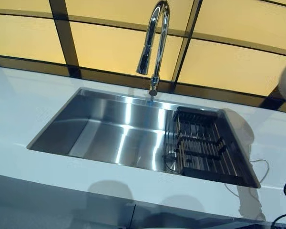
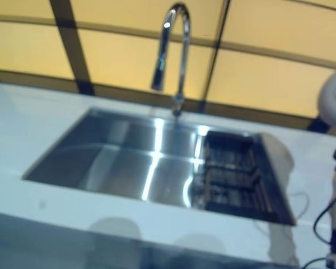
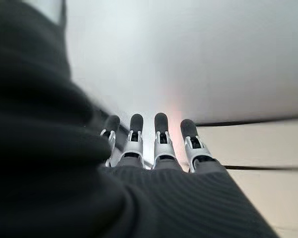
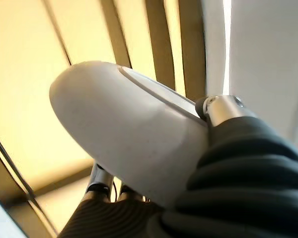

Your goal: Take plates into dishwasher

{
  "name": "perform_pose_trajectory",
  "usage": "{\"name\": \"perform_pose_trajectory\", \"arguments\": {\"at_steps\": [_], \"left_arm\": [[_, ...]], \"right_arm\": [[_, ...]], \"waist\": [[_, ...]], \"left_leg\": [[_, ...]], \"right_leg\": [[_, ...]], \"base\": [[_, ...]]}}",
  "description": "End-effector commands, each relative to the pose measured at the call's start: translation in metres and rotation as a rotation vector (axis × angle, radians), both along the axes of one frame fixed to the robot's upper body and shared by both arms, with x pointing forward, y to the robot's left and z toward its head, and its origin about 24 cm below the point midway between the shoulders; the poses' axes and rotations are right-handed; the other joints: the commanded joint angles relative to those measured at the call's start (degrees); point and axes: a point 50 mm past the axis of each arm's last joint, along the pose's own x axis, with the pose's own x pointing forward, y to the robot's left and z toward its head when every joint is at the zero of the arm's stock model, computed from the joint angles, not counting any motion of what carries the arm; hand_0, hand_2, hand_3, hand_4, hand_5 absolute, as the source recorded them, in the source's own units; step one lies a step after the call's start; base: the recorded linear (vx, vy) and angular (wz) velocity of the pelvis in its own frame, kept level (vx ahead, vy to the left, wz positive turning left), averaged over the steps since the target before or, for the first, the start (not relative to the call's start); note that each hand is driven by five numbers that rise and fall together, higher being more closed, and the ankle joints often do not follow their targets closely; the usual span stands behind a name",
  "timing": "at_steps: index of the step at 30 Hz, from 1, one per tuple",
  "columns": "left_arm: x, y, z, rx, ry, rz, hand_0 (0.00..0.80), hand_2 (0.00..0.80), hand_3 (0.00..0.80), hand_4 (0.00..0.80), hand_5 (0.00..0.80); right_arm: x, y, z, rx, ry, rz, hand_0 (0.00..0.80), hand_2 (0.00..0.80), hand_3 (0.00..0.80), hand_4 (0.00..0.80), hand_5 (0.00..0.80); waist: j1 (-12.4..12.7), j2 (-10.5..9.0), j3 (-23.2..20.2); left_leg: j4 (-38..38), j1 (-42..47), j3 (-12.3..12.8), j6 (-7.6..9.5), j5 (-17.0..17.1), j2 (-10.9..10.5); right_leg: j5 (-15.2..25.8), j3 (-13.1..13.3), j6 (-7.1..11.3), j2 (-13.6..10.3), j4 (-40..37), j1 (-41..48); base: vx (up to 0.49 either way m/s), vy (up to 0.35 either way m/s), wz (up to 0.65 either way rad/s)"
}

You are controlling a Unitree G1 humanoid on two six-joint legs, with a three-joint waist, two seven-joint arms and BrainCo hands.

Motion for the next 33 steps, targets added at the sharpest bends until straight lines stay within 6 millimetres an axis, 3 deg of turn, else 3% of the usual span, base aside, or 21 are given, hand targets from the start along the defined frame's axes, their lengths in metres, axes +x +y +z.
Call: {"name": "perform_pose_trajectory", "arguments": {"at_steps": [1, 6, 12, 18, 22, 28, 33], "left_arm": [[0.031, 0.008, -0.008, -0.15, 0.0, -0.241, 0.0, 0.0, 0.0, 0.0, 0.0], [0.042, 0.002, -0.016, -0.296, -0.041, -0.343, 0.0, 0.0, 0.0, 0.0, 0.0], [0.054, 0.006, -0.018, -0.396, -0.098, -0.388, 0.0, 0.0, 0.0, 0.0, 0.0], [0.085, 0.017, -0.018, -0.4, -0.18, -0.464, 0.0, 0.0, 0.0, 0.0, 0.0], [0.122, 0.018, -0.02, -0.416, -0.317, -0.543, 0.0, 0.0, 0.0, 0.0, 0.0], [0.143, 0.014, -0.022, -0.438, -0.354, -0.626, 0.0, 0.0, 0.0, 0.0, 0.0], [0.154, 0.016, -0.02, -0.437, -0.379, -0.656, 0.0, 0.0, 0.0, 0.0, 0.0]], "right_arm": [[-0.029, -0.025, 0.067, -0.26, -0.142, -0.281, 0.8, 0.8, 0.8, 0.8, 0.8], [-0.053, -0.062, 0.065, -0.323, 0.042, -0.531, 0.8, 0.8, 0.8, 0.8, 0.8], [-0.092, -0.102, 0.052, -0.284, 0.192, -0.702, 0.8, 0.8, 0.8, 0.8, 0.8], [-0.135, -0.134, 0.021, -0.181, 0.395, -0.864, 0.8, 0.8, 0.8, 0.8, 0.8], [-0.16, -0.144, -0.017, -0.092, 0.532, -0.908, 0.8, 0.8, 0.8, 0.8, 0.8], [-0.157, -0.138, -0.055, -0.099, 0.692, -0.894, 0.8, 0.8, 0.8, 0.8, 0.8], [-0.141, -0.132, -0.065, -0.108, 0.756, -0.85, 0.8, 0.8, 0.8, 0.8, 0.8]], "waist": [[-2.1, 0.91, 2.9], [-3.9, -0.06, 4.3], [-6.0, -0.56, 5.4], [-7.9, -0.23, 6.2], [-8.6, 0.28, 6.7], [-9.3, 1.3, 7.3], [-9.8, 2.28, 8.2]], "left_leg": [[-0.2, 3.2, -0.3, -0.11, -5.0, -1.1], [-0.2, 3.0, 2.0, 0.14, -5.1, -0.5], [-0.2, 2.6, 3.9, 0.34, -5.3, 0.2], [-0.2, 2.6, 5.2, 0.43, -5.8, 0.8], [-0.2, 2.2, 5.8, 0.43, -5.8, 1.2], [-0.2, 1.8, 6.5, 0.08, -5.5, 1.7], [-0.2, 1.1, 6.6, -0.05, -5.0, 1.9]], "right_leg": [[1.8, 2.5, 2.16, 3.4, 0.2, -0.7], [2.9, 4.7, 2.32, 3.9, 0.4, -1.9], [3.5, 7.1, 2.46, 4.9, 1.1, -3.4], [3.2, 9.2, 2.42, 6.0, 1.4, -4.2], [3.0, 9.8, 2.02, 6.5, 1.3, -4.7], [2.7, 9.8, 1.35, 6.7, 0.9, -5.0], [2.4, 10.0, 0.87, 6.9, 1.0, -5.7]], "base": [[-0.027, -0.044, -0.14], [-0.034, -0.101, -0.3], [-0.026, -0.118, -0.31], [-0.005, -0.113, -0.22], [-0.023, -0.109, -0.09], [-0.015, -0.09, -0.09], [-0.046, -0.069, -0.01]]}}
